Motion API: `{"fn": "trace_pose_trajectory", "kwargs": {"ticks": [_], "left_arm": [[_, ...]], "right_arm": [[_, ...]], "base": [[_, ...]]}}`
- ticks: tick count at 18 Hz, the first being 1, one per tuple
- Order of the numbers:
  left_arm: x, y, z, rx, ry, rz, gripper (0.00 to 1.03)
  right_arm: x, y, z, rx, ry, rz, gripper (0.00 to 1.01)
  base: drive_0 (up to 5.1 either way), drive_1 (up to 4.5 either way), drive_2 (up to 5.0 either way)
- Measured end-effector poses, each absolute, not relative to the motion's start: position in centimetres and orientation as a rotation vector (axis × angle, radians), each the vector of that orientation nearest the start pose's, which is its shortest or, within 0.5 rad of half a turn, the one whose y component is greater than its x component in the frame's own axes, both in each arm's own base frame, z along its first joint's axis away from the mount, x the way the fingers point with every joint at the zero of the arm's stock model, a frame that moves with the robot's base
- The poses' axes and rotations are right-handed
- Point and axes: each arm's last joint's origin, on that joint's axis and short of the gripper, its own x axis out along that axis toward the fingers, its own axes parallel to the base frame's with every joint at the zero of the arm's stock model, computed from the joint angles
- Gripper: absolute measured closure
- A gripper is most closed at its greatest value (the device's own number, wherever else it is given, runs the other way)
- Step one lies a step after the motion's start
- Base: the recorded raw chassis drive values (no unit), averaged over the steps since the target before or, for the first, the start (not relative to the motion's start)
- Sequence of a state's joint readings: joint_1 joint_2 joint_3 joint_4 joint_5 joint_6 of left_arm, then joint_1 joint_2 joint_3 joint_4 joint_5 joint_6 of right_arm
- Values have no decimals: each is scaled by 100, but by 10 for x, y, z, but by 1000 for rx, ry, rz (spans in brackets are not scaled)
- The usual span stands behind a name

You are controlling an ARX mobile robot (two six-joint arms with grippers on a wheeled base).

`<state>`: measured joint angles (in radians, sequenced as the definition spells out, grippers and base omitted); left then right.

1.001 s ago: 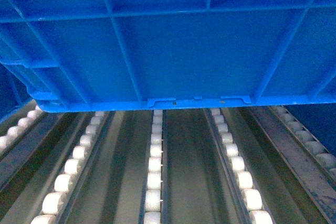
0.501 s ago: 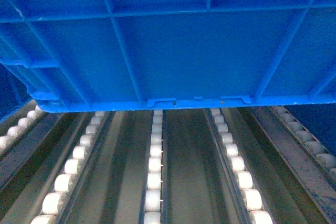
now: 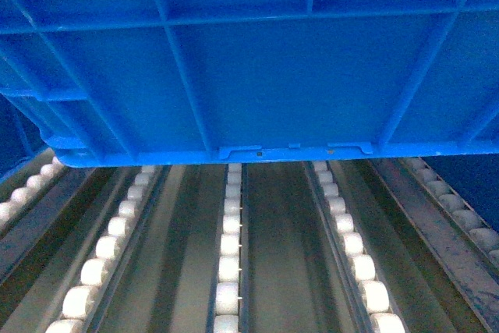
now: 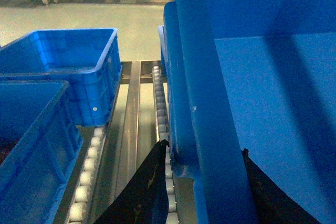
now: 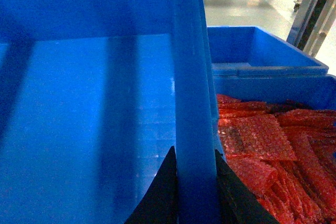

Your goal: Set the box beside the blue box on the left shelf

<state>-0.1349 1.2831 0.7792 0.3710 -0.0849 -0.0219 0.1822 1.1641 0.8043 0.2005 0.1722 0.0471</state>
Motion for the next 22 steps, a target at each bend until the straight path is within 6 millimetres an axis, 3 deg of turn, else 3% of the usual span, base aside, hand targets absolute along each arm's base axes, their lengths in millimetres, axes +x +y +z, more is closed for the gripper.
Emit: {"fn": "trace_pose_trajectory", "kwargs": {"ticks": [7,10,18,22], "left_arm": [[282,-36,278,-7,133,-48,71],[281,-37,276,13,140,12,71],[281,1,252,134,314,122,71],[281,2,226,117,449,101,71]], "right_arm": [[258,42,300,19,162,3,92],[255,44,302,23,302,-58,92],[269,67,251,119,648,97,92],[273,69,236,109,703,85,92]], "base": [[0,0,0],[0,0,0],[0,0,0],[0,0,0]]}}
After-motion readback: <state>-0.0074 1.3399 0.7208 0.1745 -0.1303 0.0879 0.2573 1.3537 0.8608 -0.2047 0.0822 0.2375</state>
